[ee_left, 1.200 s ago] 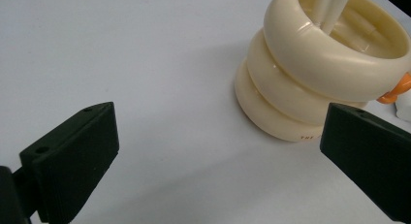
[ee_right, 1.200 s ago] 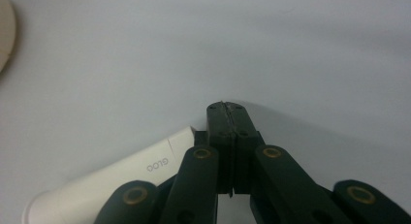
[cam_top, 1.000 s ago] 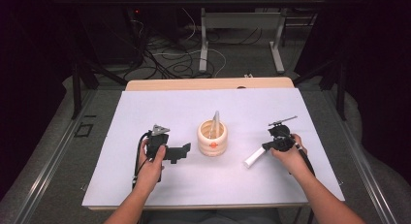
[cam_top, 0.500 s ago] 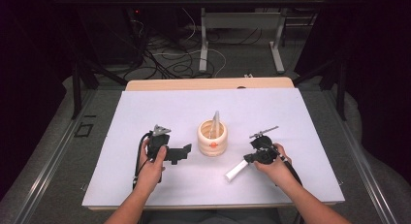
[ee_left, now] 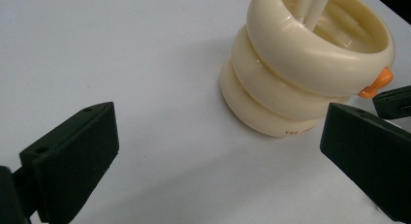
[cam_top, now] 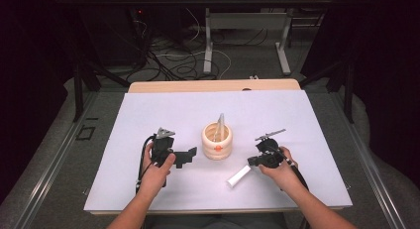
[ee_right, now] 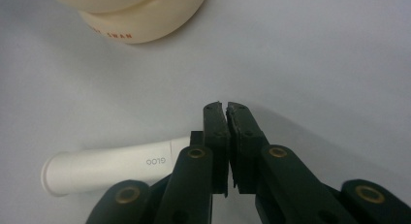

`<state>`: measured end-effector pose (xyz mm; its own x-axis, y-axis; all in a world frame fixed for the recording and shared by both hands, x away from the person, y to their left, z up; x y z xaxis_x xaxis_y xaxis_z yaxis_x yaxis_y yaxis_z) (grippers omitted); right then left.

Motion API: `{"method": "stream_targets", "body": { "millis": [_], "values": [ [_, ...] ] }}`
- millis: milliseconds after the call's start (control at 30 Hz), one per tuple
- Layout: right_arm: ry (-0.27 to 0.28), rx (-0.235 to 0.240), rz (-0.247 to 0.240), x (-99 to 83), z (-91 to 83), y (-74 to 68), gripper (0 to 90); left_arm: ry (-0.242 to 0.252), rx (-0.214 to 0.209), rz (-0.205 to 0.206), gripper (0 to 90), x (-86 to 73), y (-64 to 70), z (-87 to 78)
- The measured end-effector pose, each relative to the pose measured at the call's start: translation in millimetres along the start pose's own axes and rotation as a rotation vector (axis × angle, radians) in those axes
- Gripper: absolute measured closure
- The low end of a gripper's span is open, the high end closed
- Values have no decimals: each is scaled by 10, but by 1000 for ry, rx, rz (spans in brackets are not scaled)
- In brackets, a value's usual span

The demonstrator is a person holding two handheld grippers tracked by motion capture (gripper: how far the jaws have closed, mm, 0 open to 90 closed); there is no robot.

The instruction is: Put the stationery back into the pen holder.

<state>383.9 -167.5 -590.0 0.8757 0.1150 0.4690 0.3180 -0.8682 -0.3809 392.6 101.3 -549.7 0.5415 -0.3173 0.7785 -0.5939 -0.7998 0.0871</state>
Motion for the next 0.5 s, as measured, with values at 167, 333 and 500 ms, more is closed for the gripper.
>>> {"method": "stream_targets", "body": {
  "millis": [167,333,500],
  "values": [
    [28,1,-1,39,-70,15,819,3,6,-17,4,24,-6,-12],
    [51,10,13,66,-138,-1,772,20,13,5,4,62,11,-49],
    [74,21,8,83,-199,-20,725,19,11,47,13,88,55,-75]
  ]
}}
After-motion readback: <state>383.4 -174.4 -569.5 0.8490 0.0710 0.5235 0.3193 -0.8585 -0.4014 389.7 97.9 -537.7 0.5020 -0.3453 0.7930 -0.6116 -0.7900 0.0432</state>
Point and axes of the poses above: each handheld gripper's, and its own axes: z roughly forward along the jaws, x roughly out of its top, y roughly to its right, the point moved 7 cm from there along z, roughly forward along the jaws, and after that the axes turned 12 degrees about z, right-handed, at the moved point
